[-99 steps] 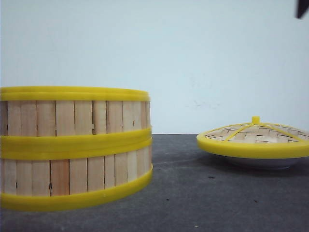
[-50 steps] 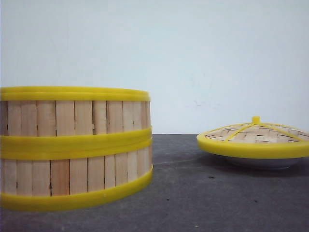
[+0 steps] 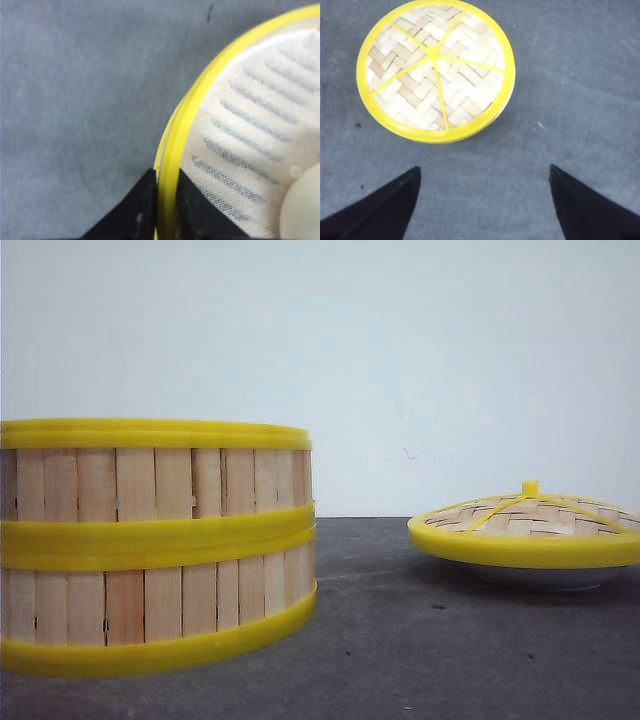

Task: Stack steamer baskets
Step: 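Grip the rim of the remaining bun basket with the left gripper, then lift the basket with the left gripper and lower it onto the stack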

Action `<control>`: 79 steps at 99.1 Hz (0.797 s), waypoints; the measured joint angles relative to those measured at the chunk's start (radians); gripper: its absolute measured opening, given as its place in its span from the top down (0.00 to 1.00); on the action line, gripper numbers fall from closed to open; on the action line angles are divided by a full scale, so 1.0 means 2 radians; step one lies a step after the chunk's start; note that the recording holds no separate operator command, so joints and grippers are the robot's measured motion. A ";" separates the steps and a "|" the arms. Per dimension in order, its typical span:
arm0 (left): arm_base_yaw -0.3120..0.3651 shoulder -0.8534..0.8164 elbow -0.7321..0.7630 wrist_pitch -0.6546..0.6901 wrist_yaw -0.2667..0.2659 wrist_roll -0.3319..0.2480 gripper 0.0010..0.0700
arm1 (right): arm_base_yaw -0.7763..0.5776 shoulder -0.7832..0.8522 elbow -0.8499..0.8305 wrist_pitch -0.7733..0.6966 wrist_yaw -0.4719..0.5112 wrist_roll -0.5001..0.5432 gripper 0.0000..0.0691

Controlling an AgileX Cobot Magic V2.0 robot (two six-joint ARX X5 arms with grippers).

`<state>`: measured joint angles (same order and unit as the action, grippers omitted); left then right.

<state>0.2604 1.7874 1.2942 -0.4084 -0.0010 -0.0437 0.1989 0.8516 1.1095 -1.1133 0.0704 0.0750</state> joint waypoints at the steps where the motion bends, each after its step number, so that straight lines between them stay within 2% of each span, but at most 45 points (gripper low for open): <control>1: 0.000 0.000 0.004 -0.003 0.000 0.000 0.97 | 0.000 -0.001 0.000 0.000 0.000 0.000 0.27; 34: 0.000 0.000 0.129 -0.122 0.021 0.018 0.97 | 0.000 -0.043 0.000 -0.005 0.000 0.000 0.27; 44: 0.000 -0.011 0.138 -0.133 0.041 0.018 0.97 | 0.000 -0.049 0.000 -0.012 0.000 0.000 0.27; 64: -0.002 -0.071 0.138 -0.171 0.058 0.022 0.97 | 0.000 -0.054 0.000 -0.015 0.000 0.000 0.27; 79: -0.008 -0.127 0.141 -0.193 0.091 0.022 0.97 | 0.000 -0.054 0.000 -0.015 0.000 -0.008 0.27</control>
<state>0.2447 1.5337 1.5764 -0.7944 0.1806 0.0006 0.1989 0.7441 1.1091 -1.1435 0.0700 0.0582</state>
